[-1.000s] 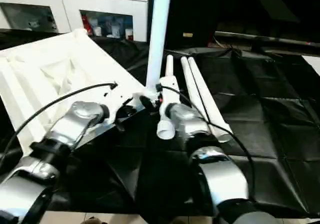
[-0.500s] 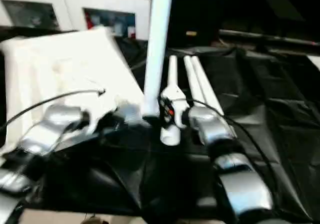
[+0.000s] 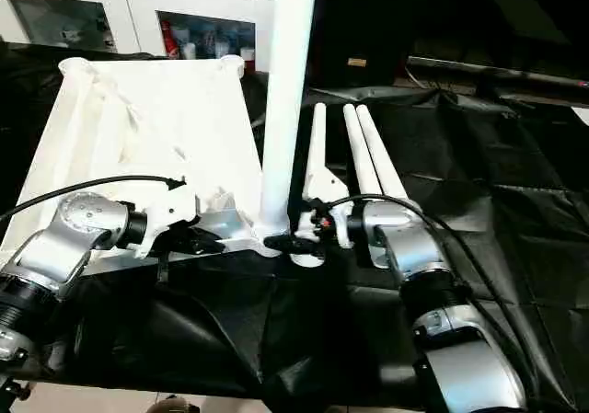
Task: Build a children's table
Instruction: Rotate leg to tighten
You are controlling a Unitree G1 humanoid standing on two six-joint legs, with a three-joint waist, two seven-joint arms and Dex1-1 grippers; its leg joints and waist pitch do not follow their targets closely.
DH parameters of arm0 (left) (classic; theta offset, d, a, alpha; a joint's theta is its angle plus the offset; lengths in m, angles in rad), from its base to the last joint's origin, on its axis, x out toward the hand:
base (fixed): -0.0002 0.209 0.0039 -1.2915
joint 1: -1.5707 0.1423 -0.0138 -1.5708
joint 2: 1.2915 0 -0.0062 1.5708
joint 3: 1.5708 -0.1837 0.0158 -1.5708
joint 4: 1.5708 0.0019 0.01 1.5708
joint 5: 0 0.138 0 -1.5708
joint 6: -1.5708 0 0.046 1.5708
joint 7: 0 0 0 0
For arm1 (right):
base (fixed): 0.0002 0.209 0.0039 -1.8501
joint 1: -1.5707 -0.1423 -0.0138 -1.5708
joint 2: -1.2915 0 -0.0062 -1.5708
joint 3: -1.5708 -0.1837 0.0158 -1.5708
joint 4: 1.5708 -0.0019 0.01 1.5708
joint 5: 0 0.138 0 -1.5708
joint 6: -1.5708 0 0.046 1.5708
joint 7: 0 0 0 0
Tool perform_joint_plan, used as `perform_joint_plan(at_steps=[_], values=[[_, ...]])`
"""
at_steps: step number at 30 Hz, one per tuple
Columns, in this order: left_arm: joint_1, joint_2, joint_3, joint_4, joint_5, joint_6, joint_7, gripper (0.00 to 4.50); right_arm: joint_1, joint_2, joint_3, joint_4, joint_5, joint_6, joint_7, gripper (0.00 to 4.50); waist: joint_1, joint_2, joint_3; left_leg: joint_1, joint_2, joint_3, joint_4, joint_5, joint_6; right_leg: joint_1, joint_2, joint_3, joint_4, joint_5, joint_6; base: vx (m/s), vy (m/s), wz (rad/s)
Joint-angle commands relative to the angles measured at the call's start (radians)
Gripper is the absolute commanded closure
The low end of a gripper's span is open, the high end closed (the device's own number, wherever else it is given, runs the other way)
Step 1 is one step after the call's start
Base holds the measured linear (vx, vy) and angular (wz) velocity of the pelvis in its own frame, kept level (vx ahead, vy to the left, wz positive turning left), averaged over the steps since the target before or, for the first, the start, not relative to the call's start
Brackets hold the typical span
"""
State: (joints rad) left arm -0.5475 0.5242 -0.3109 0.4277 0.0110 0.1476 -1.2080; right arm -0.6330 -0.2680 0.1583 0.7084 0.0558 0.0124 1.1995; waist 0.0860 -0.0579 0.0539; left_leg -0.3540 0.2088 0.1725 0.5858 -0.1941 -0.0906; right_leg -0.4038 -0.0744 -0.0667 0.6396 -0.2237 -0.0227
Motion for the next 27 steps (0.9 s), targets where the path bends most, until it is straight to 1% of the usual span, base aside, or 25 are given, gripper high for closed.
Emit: perform_joint_plan(at_steps=[1, 4, 5, 6, 7, 10, 14, 15, 16, 17, 18, 19, 20, 21, 22, 23, 24, 25, 26, 27], values=[[0.006, 0.0, -0.014, -0.014, 0.0, -0.005, -0.018, 4.5, 0.005, -0.003, 0.004, -0.023, 0.015, 0.009, 0.002, 1.15, -0.002, 0.007, -0.064, 0.004, 0.026, 0.003, -0.061, -0.065, 0.059, 0.061, -0.063, 0.052, -0.06, 0.045, -0.257, 0.0, 0.0, 0.0], [0.006, -0.002, -0.013, -0.013, 0.0, -0.005, -0.016, 4.5, 0.002, 0.003, 0.002, -0.014, 0.008, 0.01, -0.005, 1.41, -0.001, 0.006, -0.065, 0.003, 0.025, 0.003, -0.059, -0.053, 0.061, 0.063, -0.063, 0.052, -0.058, 0.065, -0.26, 0.0, 0.0, 0.0], [0.007, -0.002, -0.013, -0.014, 0.0, -0.005, -0.016, 4.5, 0.002, 0.003, 0.002, -0.013, 0.007, 0.01, -0.007, 1.41, -0.001, 0.006, -0.065, 0.003, 0.025, 0.003, -0.059, -0.053, 0.061, 0.063, -0.063, 0.052, -0.058, 0.065, -0.26, 0.0, 0.0, 0.0], [0.008, -0.002, -0.013, -0.015, -0.001, -0.004, -0.015, 4.5, 0.003, 0.004, 0.003, -0.014, 0.007, 0.011, -0.008, 1.61, -0.001, 0.005, -0.065, 0.003, 0.024, 0.003, -0.059, -0.056, 0.061, 0.063, -0.063, 0.052, -0.058, 0.062, -0.26, 0.0, 0.0, 0.0], [0.01, -0.002, -0.014, -0.016, 0.0, -0.005, -0.014, 4.5, 0.006, 0.004, 0.005, -0.016, 0.005, 0.012, -0.009, 1.67, -0.001, 0.005, -0.065, 0.003, 0.025, 0.003, -0.059, -0.056, 0.061, 0.063, -0.063, 0.052, -0.058, 0.06, -0.259, 0.0, 0.0, 0.0], [0.013, -0.002, -0.014, -0.017, 0.001, -0.006, -0.011, 4.5, 0.011, 0.004, 0.008, -0.02, 0.006, 0.018, -0.014, 1.76, -0.001, 0.005, -0.066, 0.004, 0.024, 0.004, -0.058, -0.046, 0.063, 0.063, -0.063, 0.052, -0.056, 0.075, -0.262, 0.0, 0.0, 0.0], [0.012, -0.01, -0.011, -0.011, 0.01, -0.003, 0.016, 4.5, 0.021, 0.01, 0.01, -0.024, 0.01, 0.031, -0.032, 1.79, -0.001, 0.005, -0.065, 0.003, 0.024, 0.003, -0.058, -0.051, 0.062, 0.064, -0.062, 0.052, -0.057, 0.067, -0.258, 0.0, 0.0, 0.0], [0.005, -0.025, -0.004, 0.004, 0.02, 0.002, 0.054, 4.5, 0.025, 0.023, 0.007, -0.01, -0.006, 0.033, -0.089, 1.8, -0.001, 0.004, -0.064, 0.003, 0.023, 0.003, -0.058, -0.053, 0.061, 0.064, -0.062, 0.052, -0.058, 0.062, -0.256, 0.0, 0.0, 0.0], [-0.006, -0.046, 0.003, 0.023, 0.034, 0.023, 0.109, 4.5, 0.027, 0.041, 0.001, 0.016, -0.024, 0.046, -0.164, 1.8, -0.003, 0.004, -0.061, 0.004, 0.024, 0.003, -0.061, -0.066, 0.051, 0.061, -0.063, 0.053, -0.061, 0.037, -0.251, 0.0, 0.0, 0.0], [-0.019, -0.068, 0.009, 0.044, 0.047, 0.039, 0.16, 4.5, 0.028, 0.06, -0.005, 0.044, -0.041, 0.058, -0.242, 1.8, -0.003, 0.005, -0.06, 0.006, 0.024, 0.003, -0.062, -0.079, 0.041, 0.06, -0.063, 0.053, -0.064, 0.011, -0.247, 0.0, 0.0, 0.0], [-0.035, -0.093, 0.014, 0.067, 0.06, 0.059, 0.214, 4.5, 0.026, 0.083, -0.018, 0.074, -0.05, 0.075, -0.323, 1.8, -0.004, 0.006, -0.056, 0.012, 0.023, 0.002, -0.066, -0.139, 0.009, 0.056, -0.066, 0.055, -0.078, -0.104, -0.223, 0.0, 0.0, 0.0], [-0.06, -0.133, 0.019, 0.101, 0.076, 0.088, 0.29, 4.5, 0.02, 0.123, -0.053, 0.113, -0.036, 0.108, -0.432, 1.8, -0.008, 0.005, -0.053, 0.009, 0.023, 0.001, -0.07, -0.155, -0.002, 0.056, -0.066, 0.056, -0.08, -0.147, -0.212, 0.0, 0.0, 0.0], [-0.072, -0.154, 0.022, 0.118, 0.083, 0.1, 0.326, 4.5, 0.016, 0.144, -0.072, 0.131, -0.025, 0.123, -0.483, 1.8, -0.009, 0.007, -0.05, 0.011, 0.023, 0.0, -0.073, -0.175, -0.013, 0.053, -0.067, 0.056, -0.086, -0.199, -0.2, -0.055, -0.005, -0.01], [-0.082, -0.173, 0.024, 0.133, 0.088, 0.11, 0.356, 4.5, 0.011, 0.162, -0.088, 0.146, -0.016, 0.134, -0.529, 1.8, -0.007, 0.006, -0.05, 0.017, 0.022, -0.001, -0.073, -0.216, -0.029, 0.048, -0.069, 0.057, -0.095, -0.289, -0.175, -0.055, -0.005, -0.01], [-0.1, -0.209, 0.026, 0.157, 0.094, 0.13, 0.403, 4.5, -0.005, 0.196, -0.123, 0.183, 0.005, 0.148, -0.617, 1.8, -0.005, 0.015, -0.052, 0.014, 0.023, -0.007, -0.075, -0.226, -0.036, 0.052, -0.072, 0.056, -0.098, -0.323, -0.156, 0.0, 0.0, 0.0], [-0.109, -0.228, 0.026, 0.169, 0.096, 0.14, 0.428, 4.5, -0.016, 0.215, -0.142, 0.205, 0.017, 0.154, -0.668, 1.81, -0.008, 0.015, -0.052, 0.016, 0.024, -0.006, -0.076, -0.234, -0.041, 0.046, -0.071, 0.057, -0.1, -0.314, -0.156, 0.0, 0.0, 0.0], [-0.121, -0.256, 0.024, 0.181, 0.1, 0.158, 0.458, 4.5, -0.036, 0.239, -0.165, 0.239, 0.034, 0.154, -0.724, 1.81, -0.006, 0.022, -0.053, 0.018, 0.023, -0.007, -0.076, -0.241, -0.044, 0.044, -0.068, 0.057, -0.099, -0.306, -0.155, 0.0, 0.0, 0.0], [-0.127, -0.27, 0.022, 0.187, 0.103, 0.166, 0.473, 4.5, -0.046, 0.251, -0.173, 0.255, 0.041, 0.153, -0.75, 1.81, -0.008, 0.015, -0.053, 0.015, 0.022, -0.006, -0.076, -0.246, -0.043, 0.045, -0.067, 0.056, -0.099, -0.299, -0.157, 0.0, 0.0, 0.0], [-0.136, -0.292, 0.017, 0.194, 0.108, 0.177, 0.495, 4.5, -0.063, 0.269, -0.182, 0.281, 0.048, 0.149, -0.787, 1.81, -0.009, 0.023, -0.054, 0.013, 0.021, -0.007, -0.076, -0.239, -0.043, 0.045, -0.066, 0.056, -0.098, -0.28, -0.159, 0.0, 0.0, 0.0], [-0.147, -0.326, 0.009, 0.202, 0.12, 0.193, 0.525, 4.5, -0.09, 0.294, -0.174, 0.317, 0.033, 0.14, -0.83, 1.81, -0.007, 0.027, -0.056, 0.013, 0.021, -0.007, -0.075, -0.239, -0.045, 0.045, -0.067, 0.057, -0.097, -0.266, -0.162, 0.0, 0.0, 0.0]])
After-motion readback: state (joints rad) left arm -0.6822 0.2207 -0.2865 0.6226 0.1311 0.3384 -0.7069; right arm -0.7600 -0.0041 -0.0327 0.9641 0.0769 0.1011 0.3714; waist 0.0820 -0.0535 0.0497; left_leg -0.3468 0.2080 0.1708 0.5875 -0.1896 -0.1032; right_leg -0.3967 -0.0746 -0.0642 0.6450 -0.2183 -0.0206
